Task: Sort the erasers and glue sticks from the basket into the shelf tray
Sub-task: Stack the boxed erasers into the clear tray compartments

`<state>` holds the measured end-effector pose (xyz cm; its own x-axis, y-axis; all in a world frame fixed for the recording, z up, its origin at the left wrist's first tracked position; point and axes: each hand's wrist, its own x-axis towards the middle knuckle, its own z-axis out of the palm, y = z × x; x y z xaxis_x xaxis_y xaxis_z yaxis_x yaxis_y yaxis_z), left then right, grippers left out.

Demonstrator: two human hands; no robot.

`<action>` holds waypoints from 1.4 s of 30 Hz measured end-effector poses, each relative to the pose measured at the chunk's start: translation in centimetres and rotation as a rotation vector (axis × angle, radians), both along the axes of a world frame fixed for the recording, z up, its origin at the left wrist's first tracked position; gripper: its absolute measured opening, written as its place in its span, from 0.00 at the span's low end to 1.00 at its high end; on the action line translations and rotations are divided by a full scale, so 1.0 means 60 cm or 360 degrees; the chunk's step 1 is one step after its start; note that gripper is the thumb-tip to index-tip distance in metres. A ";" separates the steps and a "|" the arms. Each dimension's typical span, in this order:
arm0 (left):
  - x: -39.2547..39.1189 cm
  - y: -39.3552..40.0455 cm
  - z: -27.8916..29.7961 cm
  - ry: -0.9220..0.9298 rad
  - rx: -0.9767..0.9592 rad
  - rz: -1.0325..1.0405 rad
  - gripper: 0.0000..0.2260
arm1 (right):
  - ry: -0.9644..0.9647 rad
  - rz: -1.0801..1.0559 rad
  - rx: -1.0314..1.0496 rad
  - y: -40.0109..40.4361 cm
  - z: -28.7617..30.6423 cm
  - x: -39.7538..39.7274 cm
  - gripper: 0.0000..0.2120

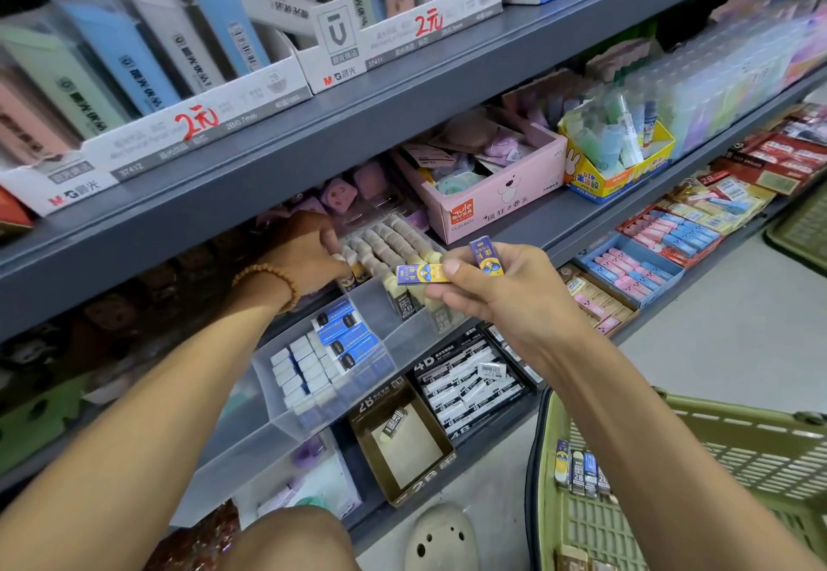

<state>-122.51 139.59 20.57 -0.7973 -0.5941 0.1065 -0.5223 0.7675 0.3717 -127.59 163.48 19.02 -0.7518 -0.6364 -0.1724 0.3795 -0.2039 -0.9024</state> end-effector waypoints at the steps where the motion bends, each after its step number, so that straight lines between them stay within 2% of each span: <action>1: 0.002 -0.001 -0.001 0.0037 0.0057 0.0018 0.10 | -0.0010 0.0011 0.0003 0.000 -0.001 -0.001 0.05; 5: 0.008 -0.006 -0.007 0.0136 0.0240 0.0024 0.10 | -0.0051 0.0051 0.0002 -0.004 -0.007 0.000 0.09; 8: 0.009 -0.013 -0.010 0.0137 0.0253 0.0027 0.09 | -0.0013 0.0064 0.0017 -0.010 -0.006 0.005 0.06; 10: 0.011 -0.007 -0.006 0.0266 0.0276 0.0029 0.08 | 0.0050 0.0067 0.0061 -0.014 -0.003 0.008 0.05; 11: 0.015 0.000 -0.001 0.0392 0.0372 0.0004 0.08 | 0.0104 0.0069 0.0098 -0.016 -0.001 0.009 0.05; 13: 0.028 0.028 0.016 0.0598 0.0792 -0.0162 0.08 | 0.0257 0.0070 0.0196 -0.021 0.003 0.011 0.05; 15: 0.046 0.061 0.034 0.0536 0.1184 -0.0442 0.06 | 0.0402 0.0059 0.0290 -0.027 0.008 0.013 0.05; 17: 0.059 0.083 0.046 0.0448 0.1299 -0.0625 0.09 | 0.0476 0.0046 0.0323 -0.034 0.014 0.016 0.06; 22: 0.074 0.088 0.056 0.0296 0.1267 -0.0740 0.14 | 0.0465 0.0058 0.0279 -0.046 0.020 0.020 0.08; 26: 0.081 0.083 0.064 0.0150 0.0971 -0.0832 0.15 | 0.0454 0.0022 0.0257 -0.053 0.022 0.020 0.10; 30: 0.076 0.047 0.059 0.0314 0.0897 -0.0586 0.11 | 0.0443 0.0031 0.0488 -0.043 0.029 0.016 0.11; 33: 0.062 0.020 0.049 0.0437 0.0787 -0.0399 0.14 | 0.0300 0.0103 0.0550 -0.028 0.036 0.011 0.07; 35: 0.051 0.009 0.044 0.0400 0.0696 -0.0349 0.14 | 0.0344 0.0148 0.0554 -0.020 0.038 0.012 0.06; 38: 0.035 0.003 0.044 0.0297 0.0553 -0.0342 0.14 | 0.0457 0.0151 0.0501 -0.013 0.032 0.014 0.10; 42: 0.017 0.007 0.047 0.0150 0.0441 -0.0440 0.14 | 0.0392 0.0010 0.0368 -0.011 0.024 0.007 0.06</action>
